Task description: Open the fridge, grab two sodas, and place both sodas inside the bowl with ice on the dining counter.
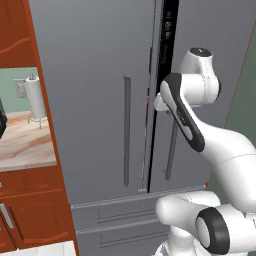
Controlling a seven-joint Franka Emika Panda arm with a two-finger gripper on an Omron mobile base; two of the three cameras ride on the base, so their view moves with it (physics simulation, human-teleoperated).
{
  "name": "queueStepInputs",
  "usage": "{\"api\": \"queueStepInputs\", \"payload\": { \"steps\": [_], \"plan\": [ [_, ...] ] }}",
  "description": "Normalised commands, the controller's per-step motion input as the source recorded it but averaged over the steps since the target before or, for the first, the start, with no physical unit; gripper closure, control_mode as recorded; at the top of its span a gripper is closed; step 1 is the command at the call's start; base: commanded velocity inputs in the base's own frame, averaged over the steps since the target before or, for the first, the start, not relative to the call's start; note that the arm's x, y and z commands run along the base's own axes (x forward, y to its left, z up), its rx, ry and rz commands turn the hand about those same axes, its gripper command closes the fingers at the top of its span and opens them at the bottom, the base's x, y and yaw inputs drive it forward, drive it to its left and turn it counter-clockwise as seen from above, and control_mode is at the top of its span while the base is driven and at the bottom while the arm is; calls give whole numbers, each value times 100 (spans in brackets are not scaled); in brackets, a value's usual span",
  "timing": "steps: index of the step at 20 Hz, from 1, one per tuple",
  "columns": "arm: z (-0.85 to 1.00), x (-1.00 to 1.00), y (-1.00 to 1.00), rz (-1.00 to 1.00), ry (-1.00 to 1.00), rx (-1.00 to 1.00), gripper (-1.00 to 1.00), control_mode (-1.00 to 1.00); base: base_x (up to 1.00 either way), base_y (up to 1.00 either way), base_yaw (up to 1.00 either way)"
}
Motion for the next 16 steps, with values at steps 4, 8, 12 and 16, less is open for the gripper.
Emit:
{"api": "queueStepInputs", "payload": {
  "steps": [4,8,12,16],
  "plan": [
    [0,0,0,0,0,0,-100,100,-20,0,0],
    [0,0,0,0,0,0,-100,100,-72,0,0],
    [0,0,0,0,0,0,-100,100,-70,2,0],
    [0,0,0,0,0,0,-100,100,-41,16,0]
  ]
}}
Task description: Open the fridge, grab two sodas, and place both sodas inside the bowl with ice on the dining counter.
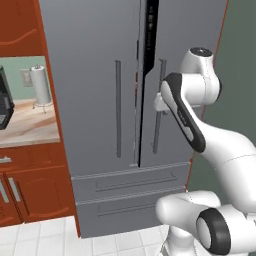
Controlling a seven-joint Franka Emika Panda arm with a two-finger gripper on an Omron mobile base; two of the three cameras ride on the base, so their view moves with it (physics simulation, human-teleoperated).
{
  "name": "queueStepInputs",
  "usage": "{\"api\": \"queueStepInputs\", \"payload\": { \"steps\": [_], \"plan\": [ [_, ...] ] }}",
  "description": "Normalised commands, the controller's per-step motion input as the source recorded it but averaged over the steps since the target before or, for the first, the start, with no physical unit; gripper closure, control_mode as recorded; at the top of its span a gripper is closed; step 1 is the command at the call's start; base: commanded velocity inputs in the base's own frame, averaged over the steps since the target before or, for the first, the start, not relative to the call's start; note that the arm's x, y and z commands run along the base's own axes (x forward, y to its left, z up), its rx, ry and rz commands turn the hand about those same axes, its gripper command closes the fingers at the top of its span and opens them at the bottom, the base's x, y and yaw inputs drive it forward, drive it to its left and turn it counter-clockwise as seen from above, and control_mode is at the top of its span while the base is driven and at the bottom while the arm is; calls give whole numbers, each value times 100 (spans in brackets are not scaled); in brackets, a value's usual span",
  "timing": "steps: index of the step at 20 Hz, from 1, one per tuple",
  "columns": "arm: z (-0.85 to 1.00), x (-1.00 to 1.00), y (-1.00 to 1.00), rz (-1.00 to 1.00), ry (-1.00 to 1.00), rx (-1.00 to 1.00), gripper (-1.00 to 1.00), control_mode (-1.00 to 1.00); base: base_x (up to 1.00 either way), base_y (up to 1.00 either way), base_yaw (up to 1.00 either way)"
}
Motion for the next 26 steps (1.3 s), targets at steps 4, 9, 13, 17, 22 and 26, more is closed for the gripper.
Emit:
{"api": "queueStepInputs", "payload": {
  "steps": [4,9,13,17,22,26],
  "plan": [
    [0,0,0,0,0,0,-100,100,-10,36,0],
    [0,0,0,0,0,0,-100,100,0,37,0],
    [0,0,0,0,0,0,-100,100,0,2,-2],
    [-3,3,-21,0,-8,1,-100,-100,0,0,0],
    [-13,50,-19,0,-14,3,-100,-100,0,0,0],
    [-1,66,0,0,-18,3,-100,-100,0,0,0]
  ]
}}
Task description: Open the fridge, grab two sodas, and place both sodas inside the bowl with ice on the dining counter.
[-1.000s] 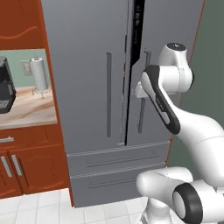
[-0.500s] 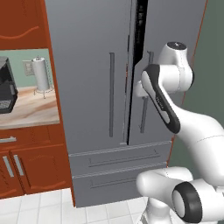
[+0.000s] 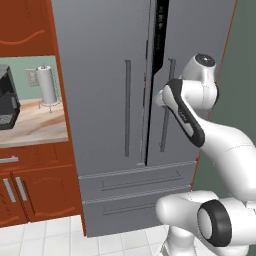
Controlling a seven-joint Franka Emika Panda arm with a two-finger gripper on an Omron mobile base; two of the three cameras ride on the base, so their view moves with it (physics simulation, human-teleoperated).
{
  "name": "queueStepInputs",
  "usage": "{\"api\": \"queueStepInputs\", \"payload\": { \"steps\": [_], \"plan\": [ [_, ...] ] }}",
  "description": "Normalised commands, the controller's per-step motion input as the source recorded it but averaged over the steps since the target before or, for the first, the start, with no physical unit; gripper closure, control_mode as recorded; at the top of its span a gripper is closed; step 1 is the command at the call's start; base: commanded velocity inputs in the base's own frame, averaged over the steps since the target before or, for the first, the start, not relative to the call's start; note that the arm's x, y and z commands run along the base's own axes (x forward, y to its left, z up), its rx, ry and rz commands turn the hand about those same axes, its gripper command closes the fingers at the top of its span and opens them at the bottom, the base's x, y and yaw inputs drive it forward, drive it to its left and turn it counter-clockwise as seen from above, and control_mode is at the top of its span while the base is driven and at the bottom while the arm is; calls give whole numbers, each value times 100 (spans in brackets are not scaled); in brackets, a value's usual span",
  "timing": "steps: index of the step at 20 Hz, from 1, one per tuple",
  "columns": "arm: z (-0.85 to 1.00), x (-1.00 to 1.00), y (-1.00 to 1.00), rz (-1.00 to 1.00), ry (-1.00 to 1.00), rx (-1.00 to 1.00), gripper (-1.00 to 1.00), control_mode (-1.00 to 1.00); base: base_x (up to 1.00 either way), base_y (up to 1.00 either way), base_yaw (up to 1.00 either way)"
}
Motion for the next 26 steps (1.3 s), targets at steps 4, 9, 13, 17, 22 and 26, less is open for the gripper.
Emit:
{"api": "queueStepInputs", "payload": {
  "steps": [4,9,13,17,22,26],
  "plan": [
    [0,55,0,0,-13,3,-100,-100,0,0,0],
    [3,14,-28,0,-12,2,-100,-100,0,0,0],
    [4,8,-30,0,-6,3,-100,-100,0,0,0],
    [1,28,-12,0,-1,0,-100,-100,0,0,0],
    [0,51,-2,0,0,1,-100,-100,0,0,0],
    [0,46,0,0,0,0,-100,-100,0,0,0]
  ]
}}
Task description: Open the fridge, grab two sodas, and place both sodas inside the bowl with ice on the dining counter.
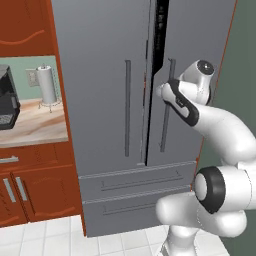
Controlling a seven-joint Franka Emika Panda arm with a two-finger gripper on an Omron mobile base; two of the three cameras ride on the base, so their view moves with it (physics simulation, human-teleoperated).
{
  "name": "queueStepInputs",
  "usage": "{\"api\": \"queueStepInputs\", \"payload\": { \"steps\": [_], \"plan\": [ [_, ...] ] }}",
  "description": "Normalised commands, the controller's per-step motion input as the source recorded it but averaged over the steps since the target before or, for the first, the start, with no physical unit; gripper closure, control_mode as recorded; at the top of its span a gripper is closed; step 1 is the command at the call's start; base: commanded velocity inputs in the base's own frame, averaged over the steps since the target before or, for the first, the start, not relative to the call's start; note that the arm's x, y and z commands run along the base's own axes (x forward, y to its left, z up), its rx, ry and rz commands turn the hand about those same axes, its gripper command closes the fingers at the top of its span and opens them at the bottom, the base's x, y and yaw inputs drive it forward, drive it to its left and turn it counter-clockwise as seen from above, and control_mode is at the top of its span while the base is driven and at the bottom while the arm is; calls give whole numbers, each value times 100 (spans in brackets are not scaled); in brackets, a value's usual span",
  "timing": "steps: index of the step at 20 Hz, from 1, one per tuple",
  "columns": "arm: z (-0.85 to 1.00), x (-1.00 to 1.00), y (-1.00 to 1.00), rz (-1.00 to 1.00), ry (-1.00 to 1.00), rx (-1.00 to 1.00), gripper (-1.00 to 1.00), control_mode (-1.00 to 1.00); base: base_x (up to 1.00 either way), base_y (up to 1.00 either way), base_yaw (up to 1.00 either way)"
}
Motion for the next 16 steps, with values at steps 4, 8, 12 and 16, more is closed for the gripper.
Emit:
{"api": "queueStepInputs", "payload": {
  "steps": [4,8,12,16],
  "plan": [
    [-3,36,-1,0,0,0,-100,-100,0,0,0],
    [-1,31,-6,0,0,0,-100,-100,0,0,0],
    [0,34,-9,0,0,0,-100,-100,0,0,0],
    [-1,36,-6,0,0,0,-100,-100,0,0,0]
  ]
}}
